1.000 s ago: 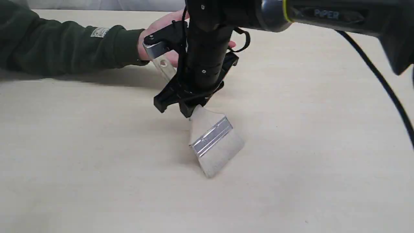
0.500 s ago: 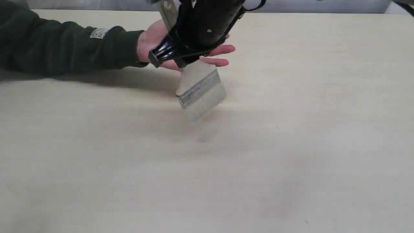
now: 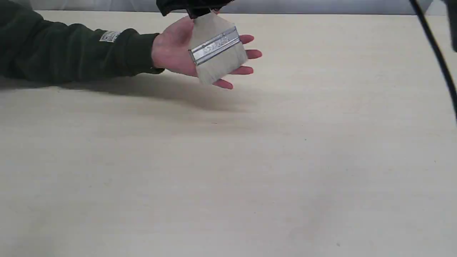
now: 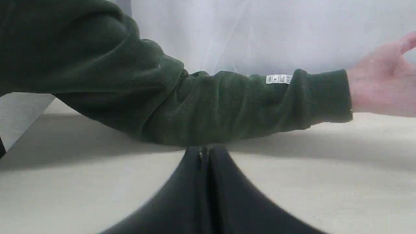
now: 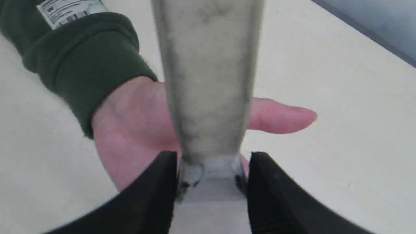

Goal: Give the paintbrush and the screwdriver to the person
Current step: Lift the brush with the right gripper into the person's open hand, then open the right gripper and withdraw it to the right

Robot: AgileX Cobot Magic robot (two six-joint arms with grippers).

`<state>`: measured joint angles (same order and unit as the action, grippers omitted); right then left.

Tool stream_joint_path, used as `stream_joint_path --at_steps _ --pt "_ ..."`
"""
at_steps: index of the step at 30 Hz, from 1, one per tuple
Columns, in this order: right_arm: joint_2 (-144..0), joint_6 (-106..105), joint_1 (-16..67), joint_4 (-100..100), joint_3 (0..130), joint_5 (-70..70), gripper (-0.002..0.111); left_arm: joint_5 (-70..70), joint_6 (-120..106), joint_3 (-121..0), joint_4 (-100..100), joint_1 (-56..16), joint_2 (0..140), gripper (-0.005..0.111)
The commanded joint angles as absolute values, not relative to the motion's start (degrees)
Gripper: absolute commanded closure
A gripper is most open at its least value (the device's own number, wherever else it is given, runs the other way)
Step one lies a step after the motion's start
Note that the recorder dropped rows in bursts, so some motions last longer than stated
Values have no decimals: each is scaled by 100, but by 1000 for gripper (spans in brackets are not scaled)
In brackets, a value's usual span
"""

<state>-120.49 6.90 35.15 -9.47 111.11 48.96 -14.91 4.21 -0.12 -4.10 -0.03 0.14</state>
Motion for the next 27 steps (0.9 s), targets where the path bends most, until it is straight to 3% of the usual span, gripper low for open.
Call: stream_joint_path --at_steps 1,10,12,20,27 --pt "-12420 773 3337 -1008 11453 5063 104 -1434 432 0 -383 -40 0 107" --pt "-12915 781 3219 -991 11860 5081 103 -1434 432 0 -383 -40 0 107" --pt "-12924 781 3219 -991 11860 5018 98 -1434 432 0 -383 -40 0 107" --pt "-12796 880 3204 -991 11864 4981 49 -1423 432 0 -394 -40 0 107" --pt "-12302 870 3204 -991 11864 5130 48 -1423 432 0 -394 -40 0 107"
